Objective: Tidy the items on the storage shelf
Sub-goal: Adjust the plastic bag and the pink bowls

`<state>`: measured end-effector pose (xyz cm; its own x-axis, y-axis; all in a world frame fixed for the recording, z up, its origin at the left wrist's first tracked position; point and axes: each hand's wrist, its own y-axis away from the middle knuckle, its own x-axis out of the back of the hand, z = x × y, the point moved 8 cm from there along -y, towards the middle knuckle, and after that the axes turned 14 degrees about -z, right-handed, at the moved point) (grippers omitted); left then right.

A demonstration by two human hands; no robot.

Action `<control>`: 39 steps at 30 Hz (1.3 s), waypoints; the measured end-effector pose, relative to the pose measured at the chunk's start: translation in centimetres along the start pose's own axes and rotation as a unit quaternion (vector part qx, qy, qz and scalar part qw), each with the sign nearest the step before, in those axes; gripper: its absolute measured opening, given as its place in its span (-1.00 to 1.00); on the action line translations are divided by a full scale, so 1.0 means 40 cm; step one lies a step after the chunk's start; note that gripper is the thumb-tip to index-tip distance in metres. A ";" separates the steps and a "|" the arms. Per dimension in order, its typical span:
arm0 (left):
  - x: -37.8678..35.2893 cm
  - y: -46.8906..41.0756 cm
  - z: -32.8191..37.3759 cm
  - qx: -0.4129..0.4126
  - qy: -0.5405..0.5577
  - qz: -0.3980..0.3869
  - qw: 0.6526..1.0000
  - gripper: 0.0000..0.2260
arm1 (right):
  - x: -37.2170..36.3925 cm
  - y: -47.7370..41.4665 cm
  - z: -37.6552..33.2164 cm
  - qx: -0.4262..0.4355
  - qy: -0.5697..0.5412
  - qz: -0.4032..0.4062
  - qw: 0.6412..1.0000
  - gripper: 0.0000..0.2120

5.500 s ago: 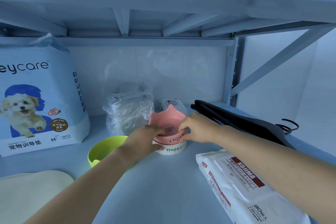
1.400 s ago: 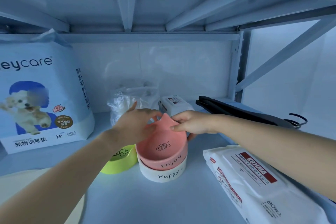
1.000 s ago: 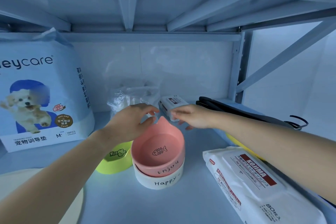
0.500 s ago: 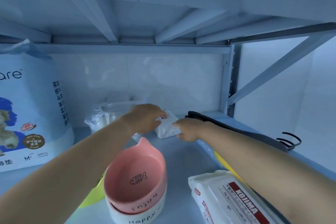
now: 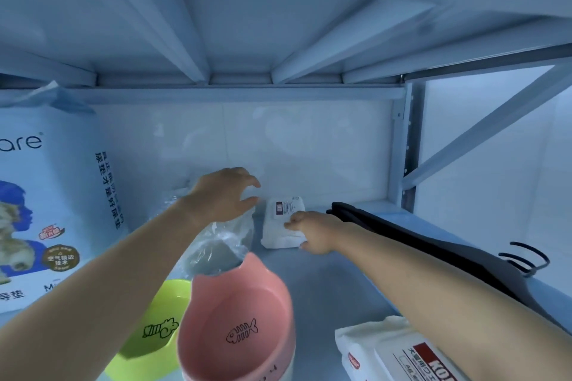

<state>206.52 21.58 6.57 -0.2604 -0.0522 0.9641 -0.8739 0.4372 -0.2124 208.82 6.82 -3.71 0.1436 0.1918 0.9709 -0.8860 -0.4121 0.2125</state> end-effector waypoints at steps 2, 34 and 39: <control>-0.007 0.020 -0.023 0.001 0.026 -0.004 1.000 -0.65 | 0.028 -0.013 0.000 -0.007 -0.036 0.034 0.999 -0.49; -0.099 0.119 -0.116 0.011 0.073 -0.015 0.997 -0.52 | 0.025 -0.072 0.032 -0.052 -0.147 0.056 0.986 -0.53; -0.075 0.161 -0.108 -0.003 0.102 0.021 0.995 -0.59 | 0.093 -0.010 -0.014 0.035 -0.248 0.169 0.953 -0.50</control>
<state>203.46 28.42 3.00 -0.2063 0.1491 0.9671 -0.8613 0.4413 -0.2518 209.47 8.20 -0.25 0.0614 -0.4001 0.9144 -0.8896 -0.4374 -0.1316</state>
